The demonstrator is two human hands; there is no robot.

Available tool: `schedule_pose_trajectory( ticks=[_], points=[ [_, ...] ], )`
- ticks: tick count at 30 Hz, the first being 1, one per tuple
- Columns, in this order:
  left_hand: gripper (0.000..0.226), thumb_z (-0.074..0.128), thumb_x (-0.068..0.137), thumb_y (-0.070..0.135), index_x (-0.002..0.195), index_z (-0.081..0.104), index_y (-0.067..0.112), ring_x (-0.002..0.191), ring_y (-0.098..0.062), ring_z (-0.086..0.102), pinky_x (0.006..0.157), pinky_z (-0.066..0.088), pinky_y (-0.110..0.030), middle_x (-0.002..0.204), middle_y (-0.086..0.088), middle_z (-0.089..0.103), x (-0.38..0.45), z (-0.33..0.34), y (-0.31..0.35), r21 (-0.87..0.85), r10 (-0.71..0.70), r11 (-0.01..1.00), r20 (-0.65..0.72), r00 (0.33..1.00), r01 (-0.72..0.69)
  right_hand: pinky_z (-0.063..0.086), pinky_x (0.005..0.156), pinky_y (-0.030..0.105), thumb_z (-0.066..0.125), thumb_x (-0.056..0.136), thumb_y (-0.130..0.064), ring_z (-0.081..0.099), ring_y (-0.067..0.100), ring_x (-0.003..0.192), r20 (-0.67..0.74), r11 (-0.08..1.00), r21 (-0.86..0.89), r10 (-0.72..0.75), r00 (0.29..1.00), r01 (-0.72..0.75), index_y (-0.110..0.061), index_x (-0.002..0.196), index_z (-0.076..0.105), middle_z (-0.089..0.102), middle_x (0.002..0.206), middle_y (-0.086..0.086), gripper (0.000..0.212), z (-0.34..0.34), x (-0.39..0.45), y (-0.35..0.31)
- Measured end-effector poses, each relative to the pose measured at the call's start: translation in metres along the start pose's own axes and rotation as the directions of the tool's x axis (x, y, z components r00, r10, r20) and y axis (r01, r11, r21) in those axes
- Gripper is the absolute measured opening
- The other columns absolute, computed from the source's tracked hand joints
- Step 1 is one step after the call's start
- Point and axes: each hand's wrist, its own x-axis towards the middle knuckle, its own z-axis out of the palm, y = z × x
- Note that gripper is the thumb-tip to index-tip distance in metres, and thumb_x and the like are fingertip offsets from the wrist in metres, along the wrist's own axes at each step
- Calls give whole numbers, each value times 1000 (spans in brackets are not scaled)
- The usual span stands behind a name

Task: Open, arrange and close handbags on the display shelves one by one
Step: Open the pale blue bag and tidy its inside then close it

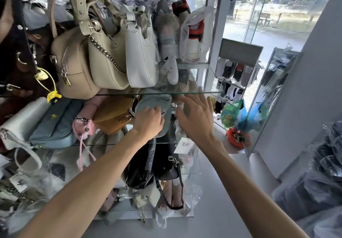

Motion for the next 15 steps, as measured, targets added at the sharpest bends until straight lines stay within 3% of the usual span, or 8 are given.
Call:
schedule_pose_trajectory(
  ticks=[2, 4, 7, 9, 12, 15],
  points=[
    [25, 53, 102, 26, 93, 61, 4, 73, -33, 69, 48, 48, -34, 75, -15, 68, -9, -7, -3, -87, -20, 996, -86, 996, 12, 25, 125, 48, 56, 95, -31, 45, 24, 142, -35, 998, 20, -54, 998, 54, -21, 121, 75, 69, 133, -5, 34, 5, -5, -11],
    [25, 55, 103, 25, 92, 61, 3, 65, -36, 69, 45, 41, -32, 70, -18, 67, -17, -17, -8, -180, -110, 980, -141, 984, 84, 34, 120, 43, 57, 96, -23, 49, 25, 141, -32, 994, 74, -76, 997, 78, -18, 119, 76, 72, 128, -3, 30, 12, -12, -22],
    [30, 42, 108, 29, 107, 56, 2, 79, -42, 71, 57, 44, -40, 86, -21, 71, -31, -30, -10, -282, -274, 926, -41, 961, 252, 41, 114, 41, 54, 102, -17, 55, 25, 132, 65, 981, 192, -20, 998, 7, -9, 123, 73, 72, 126, 6, 29, 23, -17, -37],
    [28, 43, 109, 28, 106, 52, 2, 81, -43, 69, 59, 40, -39, 90, -23, 69, -46, -31, -7, -418, -358, 841, 44, 933, 343, 38, 115, 43, 48, 105, -20, 50, 29, 136, 190, 968, 214, 88, 978, -129, -6, 136, 62, 60, 143, 11, 37, 31, -17, -44],
    [26, 47, 107, 29, 101, 48, 4, 65, -28, 62, 48, 35, -34, 85, -16, 66, -76, -26, -5, -574, -352, 716, 195, 916, 397, 35, 115, 48, 39, 105, -21, 38, 36, 143, 410, 920, 209, 226, 883, -332, -7, 142, 48, 43, 153, 17, 41, 41, -17, -45],
    [28, 50, 103, 35, 109, 49, 8, 67, -21, 59, 51, 40, -35, 85, -9, 62, -91, -22, -11, -637, -319, 624, 322, 891, 453, 38, 114, 45, 37, 107, -20, 43, 36, 142, 535, 943, 109, 210, 819, -313, -13, 152, 41, 49, 152, 16, 46, 45, -23, -43]
  ],
)
